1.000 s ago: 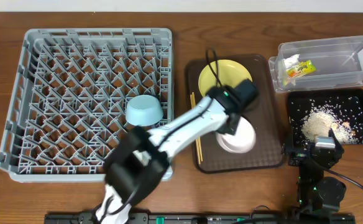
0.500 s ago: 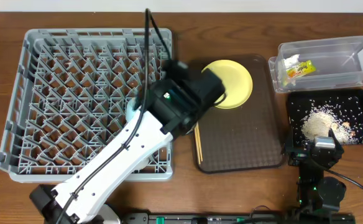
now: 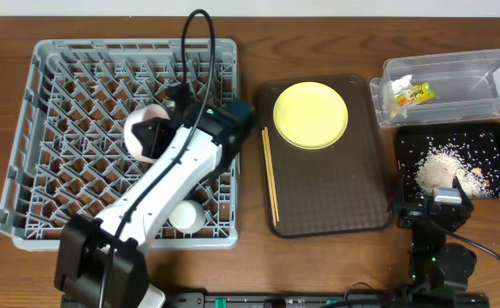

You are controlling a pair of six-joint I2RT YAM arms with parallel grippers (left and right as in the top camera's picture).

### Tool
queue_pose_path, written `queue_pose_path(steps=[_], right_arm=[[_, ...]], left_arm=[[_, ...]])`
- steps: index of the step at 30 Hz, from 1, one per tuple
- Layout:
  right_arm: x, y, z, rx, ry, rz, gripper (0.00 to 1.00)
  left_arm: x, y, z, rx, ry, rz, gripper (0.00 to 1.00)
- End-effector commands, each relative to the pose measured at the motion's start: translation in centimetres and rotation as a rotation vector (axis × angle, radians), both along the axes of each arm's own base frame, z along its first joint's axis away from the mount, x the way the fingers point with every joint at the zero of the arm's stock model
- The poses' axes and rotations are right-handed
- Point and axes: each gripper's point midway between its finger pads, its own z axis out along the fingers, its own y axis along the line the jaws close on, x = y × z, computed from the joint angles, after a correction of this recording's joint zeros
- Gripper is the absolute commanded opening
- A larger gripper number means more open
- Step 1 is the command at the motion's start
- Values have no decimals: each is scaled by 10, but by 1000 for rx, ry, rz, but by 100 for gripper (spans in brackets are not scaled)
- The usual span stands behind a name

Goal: Sort waste into correct bins and load items into the dishwasher
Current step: 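Lift the pink bowl and carry it over the dish rack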

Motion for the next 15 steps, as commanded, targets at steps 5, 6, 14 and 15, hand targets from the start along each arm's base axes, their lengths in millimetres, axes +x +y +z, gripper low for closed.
queue_pose_path(steps=[5,6,14,15], right_arm=[[-1,-3,-1,10,-3,-13,99],[-1,-3,-1,10,-3,-13,99],[-1,-3,-1,10,-3,-13,99],[-1,-3,-1,10,-3,-13,99]], left_arm=[[17,25,17,92,-122,51,6],[18,27,15,89,-117,57,6],[23,41,-8,91,-48,110,6],[24,41,-10,94,-41,109,6]])
